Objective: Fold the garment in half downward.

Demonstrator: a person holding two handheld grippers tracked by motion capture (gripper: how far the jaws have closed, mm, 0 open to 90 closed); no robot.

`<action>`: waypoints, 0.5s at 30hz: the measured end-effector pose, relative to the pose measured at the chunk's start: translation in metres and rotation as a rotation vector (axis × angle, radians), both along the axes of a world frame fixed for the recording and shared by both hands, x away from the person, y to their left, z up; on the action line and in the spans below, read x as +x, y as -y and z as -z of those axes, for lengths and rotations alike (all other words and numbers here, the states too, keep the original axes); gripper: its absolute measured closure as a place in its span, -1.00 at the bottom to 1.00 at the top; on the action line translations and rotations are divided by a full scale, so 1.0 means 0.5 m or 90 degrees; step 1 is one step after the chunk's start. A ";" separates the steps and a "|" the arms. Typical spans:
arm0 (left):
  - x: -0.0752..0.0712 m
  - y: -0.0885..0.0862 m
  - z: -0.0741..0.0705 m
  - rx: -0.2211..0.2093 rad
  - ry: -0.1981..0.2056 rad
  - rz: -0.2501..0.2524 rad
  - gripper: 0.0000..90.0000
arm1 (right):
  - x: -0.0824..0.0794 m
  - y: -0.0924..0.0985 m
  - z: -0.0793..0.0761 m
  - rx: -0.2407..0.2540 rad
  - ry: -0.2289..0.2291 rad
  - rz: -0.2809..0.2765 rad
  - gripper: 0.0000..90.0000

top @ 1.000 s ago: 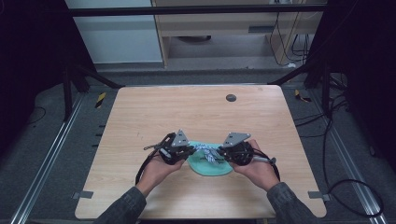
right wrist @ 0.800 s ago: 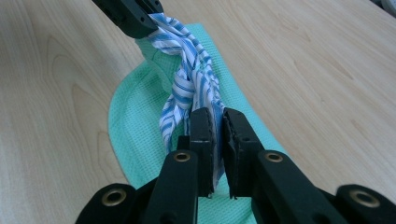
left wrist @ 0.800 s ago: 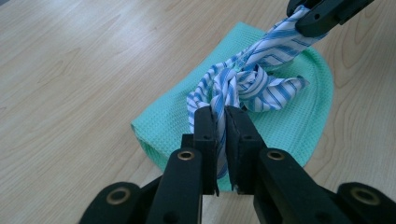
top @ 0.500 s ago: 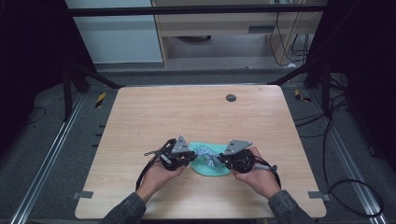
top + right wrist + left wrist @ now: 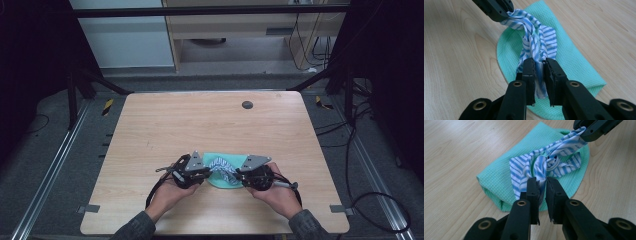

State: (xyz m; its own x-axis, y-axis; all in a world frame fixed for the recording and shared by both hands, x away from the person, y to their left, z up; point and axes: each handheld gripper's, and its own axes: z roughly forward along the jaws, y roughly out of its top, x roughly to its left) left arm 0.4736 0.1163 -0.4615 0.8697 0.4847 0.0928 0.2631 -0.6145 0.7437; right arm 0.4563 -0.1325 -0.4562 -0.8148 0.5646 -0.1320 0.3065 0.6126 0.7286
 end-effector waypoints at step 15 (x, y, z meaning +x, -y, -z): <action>-0.010 -0.004 0.018 0.028 -0.011 0.007 1.00 | -0.023 0.010 0.013 -0.004 -0.009 -0.007 0.96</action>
